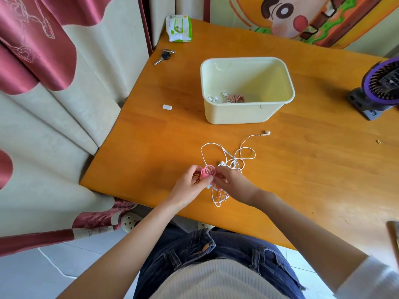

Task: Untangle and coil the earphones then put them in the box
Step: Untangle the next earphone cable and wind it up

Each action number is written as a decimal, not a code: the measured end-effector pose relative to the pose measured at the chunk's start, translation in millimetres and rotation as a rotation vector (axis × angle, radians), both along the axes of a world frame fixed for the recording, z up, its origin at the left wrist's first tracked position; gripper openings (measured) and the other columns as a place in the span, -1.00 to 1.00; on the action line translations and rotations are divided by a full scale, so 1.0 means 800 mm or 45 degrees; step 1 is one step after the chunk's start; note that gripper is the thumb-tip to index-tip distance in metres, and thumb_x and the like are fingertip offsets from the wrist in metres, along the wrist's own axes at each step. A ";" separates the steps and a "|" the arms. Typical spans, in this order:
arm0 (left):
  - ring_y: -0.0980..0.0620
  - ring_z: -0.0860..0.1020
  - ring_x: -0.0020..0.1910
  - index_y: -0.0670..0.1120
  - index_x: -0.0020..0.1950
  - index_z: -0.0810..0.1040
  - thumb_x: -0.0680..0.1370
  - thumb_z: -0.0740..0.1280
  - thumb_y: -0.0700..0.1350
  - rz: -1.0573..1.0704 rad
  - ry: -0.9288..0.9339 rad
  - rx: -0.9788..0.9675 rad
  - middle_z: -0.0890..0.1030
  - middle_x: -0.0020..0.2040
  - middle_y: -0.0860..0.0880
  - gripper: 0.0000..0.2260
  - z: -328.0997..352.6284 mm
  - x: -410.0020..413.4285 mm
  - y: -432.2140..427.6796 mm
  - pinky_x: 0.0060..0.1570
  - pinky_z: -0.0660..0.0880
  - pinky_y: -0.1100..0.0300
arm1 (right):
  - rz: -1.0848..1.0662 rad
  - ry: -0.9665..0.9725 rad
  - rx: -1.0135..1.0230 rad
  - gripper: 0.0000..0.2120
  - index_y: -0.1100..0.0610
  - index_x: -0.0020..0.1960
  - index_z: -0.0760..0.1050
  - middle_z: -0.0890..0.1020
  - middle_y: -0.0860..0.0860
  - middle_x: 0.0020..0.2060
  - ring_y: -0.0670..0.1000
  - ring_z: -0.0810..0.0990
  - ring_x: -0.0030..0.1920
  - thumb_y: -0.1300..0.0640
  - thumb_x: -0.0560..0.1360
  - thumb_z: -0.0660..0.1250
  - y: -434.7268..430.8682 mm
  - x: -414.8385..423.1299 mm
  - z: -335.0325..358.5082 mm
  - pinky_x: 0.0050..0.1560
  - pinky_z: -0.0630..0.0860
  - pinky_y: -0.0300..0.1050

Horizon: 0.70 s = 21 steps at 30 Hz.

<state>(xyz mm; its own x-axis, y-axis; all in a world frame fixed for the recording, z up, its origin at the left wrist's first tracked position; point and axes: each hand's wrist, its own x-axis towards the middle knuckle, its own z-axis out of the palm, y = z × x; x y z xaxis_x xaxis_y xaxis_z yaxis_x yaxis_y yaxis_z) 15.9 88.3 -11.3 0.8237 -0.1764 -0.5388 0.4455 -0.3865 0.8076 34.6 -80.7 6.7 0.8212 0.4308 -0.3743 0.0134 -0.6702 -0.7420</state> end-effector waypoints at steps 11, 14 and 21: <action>-0.04 0.47 -0.17 -0.09 -0.06 0.47 0.53 0.34 -0.02 -0.259 -0.182 0.290 0.51 -0.21 -0.10 -0.84 0.012 0.008 0.027 -0.30 0.30 0.26 | -0.019 -0.024 -0.004 -0.76 0.15 0.17 0.43 0.50 -0.05 -0.15 -0.07 0.47 -0.18 0.05 0.56 0.25 0.006 -0.008 -0.002 -0.14 0.39 -0.26; 0.10 0.29 -0.35 -0.14 -0.03 0.48 0.56 0.30 -0.04 -0.271 -0.180 0.304 0.36 -0.35 0.03 -0.84 0.014 0.008 0.033 -0.43 0.15 0.28 | 0.015 -0.081 -0.057 -0.83 0.17 0.09 0.50 0.55 0.03 -0.09 0.00 0.51 -0.12 0.11 0.56 0.26 0.010 -0.005 -0.006 -0.10 0.44 -0.16; 0.08 0.28 -0.37 -0.02 -0.06 0.45 0.56 0.29 0.03 -0.191 -0.153 0.350 0.41 -0.33 0.02 -0.87 0.013 0.010 0.065 -0.40 0.15 0.23 | -0.281 -0.138 -0.285 -0.90 0.12 -0.04 0.52 0.58 0.05 -0.04 0.09 0.55 -0.03 0.11 0.55 0.25 -0.020 0.013 -0.018 -0.04 0.46 -0.03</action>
<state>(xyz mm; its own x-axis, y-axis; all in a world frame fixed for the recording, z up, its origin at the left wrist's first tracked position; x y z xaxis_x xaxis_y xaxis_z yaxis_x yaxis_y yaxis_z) 23.6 140.2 -0.7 0.8601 -0.1626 -0.4835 0.2747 -0.6511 0.7075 44.8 -96.8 -8.0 0.9259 0.1546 -0.3447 -0.0795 -0.8122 -0.5779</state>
